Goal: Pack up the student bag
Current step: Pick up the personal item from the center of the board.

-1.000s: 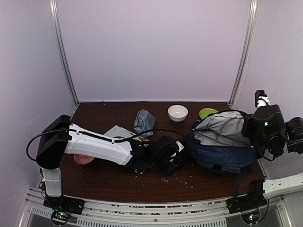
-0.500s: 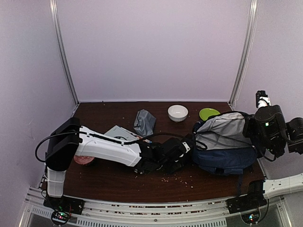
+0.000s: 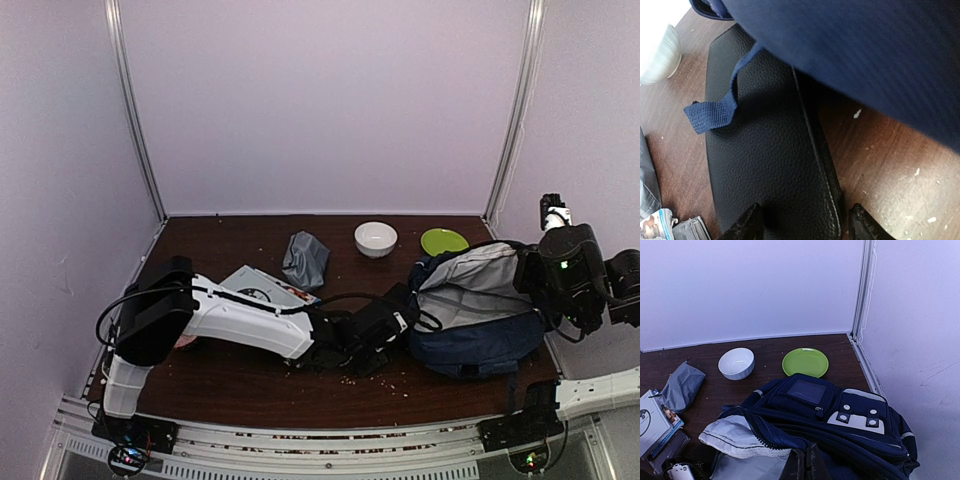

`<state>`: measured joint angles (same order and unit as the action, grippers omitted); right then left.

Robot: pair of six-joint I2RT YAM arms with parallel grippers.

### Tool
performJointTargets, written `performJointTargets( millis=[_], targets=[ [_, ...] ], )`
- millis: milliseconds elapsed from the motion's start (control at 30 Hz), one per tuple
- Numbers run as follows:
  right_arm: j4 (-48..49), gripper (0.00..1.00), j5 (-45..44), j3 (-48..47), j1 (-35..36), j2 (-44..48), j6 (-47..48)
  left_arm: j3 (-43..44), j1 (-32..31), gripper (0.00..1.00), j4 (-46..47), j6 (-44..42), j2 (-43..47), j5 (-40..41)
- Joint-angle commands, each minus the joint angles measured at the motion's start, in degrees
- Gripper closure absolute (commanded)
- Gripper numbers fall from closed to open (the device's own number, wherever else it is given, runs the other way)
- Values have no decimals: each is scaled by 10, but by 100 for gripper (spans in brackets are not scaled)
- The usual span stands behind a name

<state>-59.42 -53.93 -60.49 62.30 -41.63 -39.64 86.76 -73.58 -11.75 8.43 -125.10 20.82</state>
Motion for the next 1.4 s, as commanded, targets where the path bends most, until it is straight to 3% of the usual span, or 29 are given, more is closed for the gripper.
performJointTargets(
  millis=[0,100,167,300,433,900,1267,1367],
  targets=[
    [33,100,-39,-7,-4,10,-14,23,-2,4,-26,6,-27,39],
    [34,100,-37,-8,-4,11,-15,23,3,16,-38,21,-27,74],
    [36,100,-34,-8,-4,11,-13,13,6,31,-37,27,-17,92],
    [42,100,-30,-4,-4,12,-13,-21,7,71,-27,28,20,132],
    [49,100,-22,-1,-4,12,-11,-63,7,98,-31,27,76,159],
    [79,100,-5,3,-4,8,12,-170,6,100,-138,69,354,173],
    [121,100,51,28,-4,-18,27,-199,3,100,-248,148,525,108],
    [166,100,82,50,-4,-29,32,-228,3,100,-223,155,595,33]
  ],
)
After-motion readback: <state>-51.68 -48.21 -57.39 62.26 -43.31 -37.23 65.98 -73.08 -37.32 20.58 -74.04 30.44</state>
